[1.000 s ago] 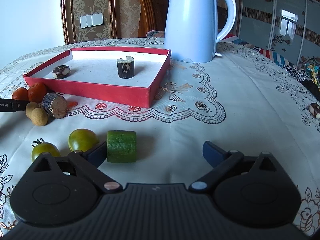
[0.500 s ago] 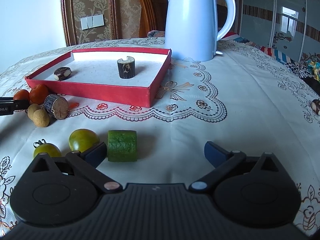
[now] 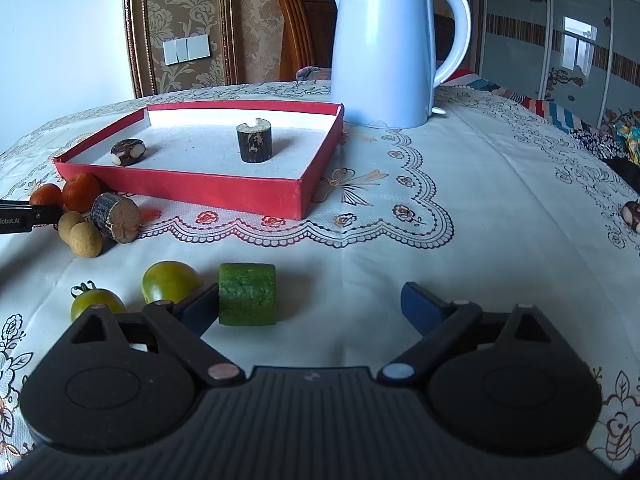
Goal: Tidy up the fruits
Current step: 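Grasp the cucumber chunk with the right tool while the left tool grasps the tangerine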
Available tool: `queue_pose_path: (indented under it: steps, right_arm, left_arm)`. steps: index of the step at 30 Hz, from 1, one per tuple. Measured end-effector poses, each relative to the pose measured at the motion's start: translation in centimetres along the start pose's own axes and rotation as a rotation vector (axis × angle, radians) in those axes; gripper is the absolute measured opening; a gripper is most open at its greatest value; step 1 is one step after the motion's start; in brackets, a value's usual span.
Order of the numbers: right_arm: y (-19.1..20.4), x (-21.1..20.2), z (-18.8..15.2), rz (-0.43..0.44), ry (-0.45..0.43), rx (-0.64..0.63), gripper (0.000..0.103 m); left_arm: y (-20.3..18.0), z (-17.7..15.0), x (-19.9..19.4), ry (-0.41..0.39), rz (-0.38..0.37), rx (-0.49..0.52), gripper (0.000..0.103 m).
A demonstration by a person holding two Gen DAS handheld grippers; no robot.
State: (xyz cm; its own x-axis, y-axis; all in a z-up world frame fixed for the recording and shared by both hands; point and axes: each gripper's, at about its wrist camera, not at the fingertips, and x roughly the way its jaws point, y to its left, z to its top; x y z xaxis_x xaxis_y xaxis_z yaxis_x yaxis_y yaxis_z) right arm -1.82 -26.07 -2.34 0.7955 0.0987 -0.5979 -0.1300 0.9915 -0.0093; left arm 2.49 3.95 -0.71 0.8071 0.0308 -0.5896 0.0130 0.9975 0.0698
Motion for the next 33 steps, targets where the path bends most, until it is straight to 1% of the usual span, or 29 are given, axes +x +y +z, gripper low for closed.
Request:
queue_pose_path:
  steps: [6,7,9,11,13,14,15,17,18,20,24,33]
  right_arm:
    - [0.5,-0.2,0.1,-0.008,-0.009,-0.034,0.087]
    - [0.6,-0.3,0.1,-0.014,-0.012,-0.039,0.083]
    - [0.8,-0.3,0.0,-0.015,-0.015,-0.049,0.079]
    - [1.0,-0.5,0.0,-0.015,-0.022,-0.063,0.072]
    - [1.2,-0.5,0.0,-0.016,-0.026,-0.076,0.068]
    - [1.3,-0.6,0.0,-0.015,-0.028,-0.083,0.063]
    - [1.5,-0.6,0.0,-0.012,-0.03,-0.093,0.061]
    - [1.8,-0.7,0.0,-0.002,-0.035,-0.115,0.049]
    - [2.0,-0.8,-0.1,-0.001,-0.038,-0.127,0.047]
    - [2.3,-0.9,-0.1,0.013,-0.04,-0.147,0.035]
    - [2.6,-0.9,-0.1,0.019,-0.043,-0.162,0.029]
    - [2.8,-1.1,-0.1,0.002,-0.05,-0.17,0.028]
  left_arm:
    - [0.1,0.0,0.0,0.0,0.0,-0.002,0.041]
    - [0.1,0.0,0.0,0.0,0.0,-0.002,0.041]
    - [0.1,0.0,0.0,0.0,0.0,-0.001,0.041]
    - [0.1,0.0,0.0,0.0,-0.001,-0.002,0.041]
    - [0.1,0.0,0.0,0.0,-0.001,-0.002,0.041]
    - [0.1,0.0,0.0,0.0,-0.001,-0.002,0.041]
    - [0.1,0.0,0.0,0.0,0.0,-0.001,0.041]
    - [0.1,0.0,-0.1,0.0,0.0,-0.001,0.04]
    - [0.1,0.0,-0.1,-0.001,0.0,-0.001,0.04]
    - [0.1,0.0,-0.1,-0.003,0.002,-0.002,0.04]
    - [0.1,-0.1,-0.3,-0.006,0.006,-0.008,0.04]
    - [0.3,-0.3,-0.7,-0.013,0.017,-0.034,0.04]
